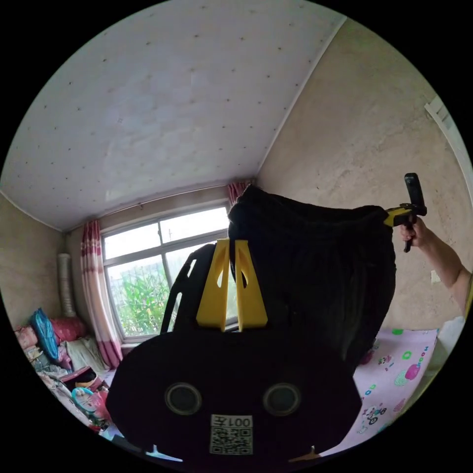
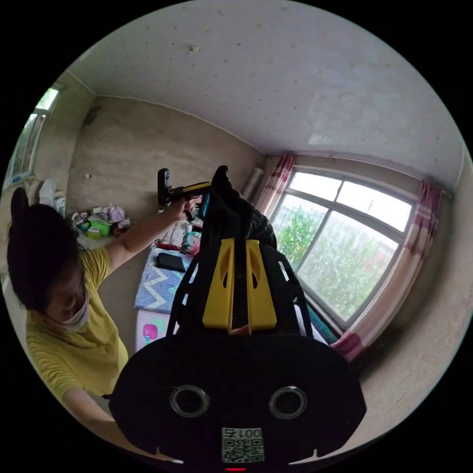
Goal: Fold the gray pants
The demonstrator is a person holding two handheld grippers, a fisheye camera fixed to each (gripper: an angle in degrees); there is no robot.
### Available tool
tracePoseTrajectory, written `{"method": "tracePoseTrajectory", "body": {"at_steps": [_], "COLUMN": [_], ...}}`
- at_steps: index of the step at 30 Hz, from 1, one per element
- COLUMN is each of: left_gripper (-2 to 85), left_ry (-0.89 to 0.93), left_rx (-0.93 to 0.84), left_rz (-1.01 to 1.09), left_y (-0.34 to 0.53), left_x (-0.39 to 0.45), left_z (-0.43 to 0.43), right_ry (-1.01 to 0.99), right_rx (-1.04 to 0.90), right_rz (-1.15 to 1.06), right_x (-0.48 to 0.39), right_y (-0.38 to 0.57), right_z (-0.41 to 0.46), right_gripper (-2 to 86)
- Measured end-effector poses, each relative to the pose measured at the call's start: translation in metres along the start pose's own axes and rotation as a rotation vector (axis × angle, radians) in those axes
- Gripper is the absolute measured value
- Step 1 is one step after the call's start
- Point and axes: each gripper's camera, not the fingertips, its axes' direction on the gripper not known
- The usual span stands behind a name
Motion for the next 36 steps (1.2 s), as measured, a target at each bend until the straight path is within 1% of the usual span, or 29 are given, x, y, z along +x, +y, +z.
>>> {"method": "tracePoseTrajectory", "body": {"at_steps": [5, 10, 15, 17, 21, 24, 26, 27, 28, 29, 30, 31, 32, 33, 34, 35, 36], "left_gripper": [-1.1, -1.1, -1.1, -1.1, -1.1, -1.1, -1.1, -1.1, -1.1, -1.1, -1.1, -1.1, -1.1, -1.1, -1.1, -1.1, -1.1], "left_ry": [-0.101, -0.288, -0.376, -0.366, -0.239, -0.091, 0.013, 0.089, 0.168, 0.206, 0.28, 0.345, 0.375, 0.436, 0.492, 0.519, 0.573], "left_rx": [-0.068, -0.095, -0.142, -0.16, -0.177, -0.215, -0.264, -0.298, -0.345, -0.369, -0.428, -0.488, -0.518, -0.587, -0.655, -0.692, -0.767], "left_rz": [-0.002, 0.067, 0.178, 0.192, 0.176, 0.136, 0.123, 0.122, 0.127, 0.129, 0.137, 0.143, 0.146, 0.149, 0.155, 0.156, 0.161], "left_y": [0.029, 0.014, 0.007, 0.016, 0.072, 0.136, 0.182, 0.217, 0.254, 0.273, 0.315, 0.357, 0.379, 0.422, 0.466, 0.488, 0.53], "left_x": [-0.023, -0.042, -0.046, -0.046, -0.04, -0.026, -0.011, 0.005, 0.024, 0.034, 0.06, 0.087, 0.102, 0.133, 0.165, 0.181, 0.212], "left_z": [-0.04, -0.062, -0.027, -0.001, 0.084, 0.159, 0.209, 0.242, 0.276, 0.293, 0.326, 0.357, 0.372, 0.4, 0.426, 0.438, 0.462], "right_ry": [-0.227, -0.343, -0.392, -0.409, -0.386, -0.347, -0.312, -0.302, -0.288, -0.278, -0.277, -0.258, -0.216, -0.191, -0.138, -0.102, -0.092], "right_rx": [0.019, 0.115, 0.181, 0.171, 0.13, 0.102, 0.08, 0.073, 0.066, 0.066, 0.064, 0.058, 0.039, 0.026, -0.005, -0.028, -0.039], "right_rz": [-0.006, 0.004, 0.08, 0.147, 0.265, 0.38, 0.472, 0.497, 0.551, 0.623, 0.662, 0.738, 0.81, 0.84, 0.908, 1.0, 1.045], "right_x": [-0.024, -0.027, -0.012, 0.001, 0.025, 0.043, 0.047, 0.047, 0.047, 0.045, 0.045, 0.042, 0.038, 0.036, 0.03, 0.026, 0.023], "right_y": [-0.005, -0.018, -0.003, 0.023, 0.084, 0.153, 0.221, 0.241, 0.28, 0.325, 0.349, 0.397, 0.446, 0.471, 0.519, 0.568, 0.592], "right_z": [0.052, 0.083, 0.108, 0.126, 0.15, 0.164, 0.171, 0.173, 0.176, 0.181, 0.183, 0.187, 0.19, 0.191, 0.192, 0.192, 0.192], "right_gripper": [2.0, 1.8, 1.8, 1.8, 1.8, 1.8, 1.7, 1.6, 1.5, 1.4, 1.4, 1.2, 1.1, 1.1, 1.0, 0.9, 0.9]}}
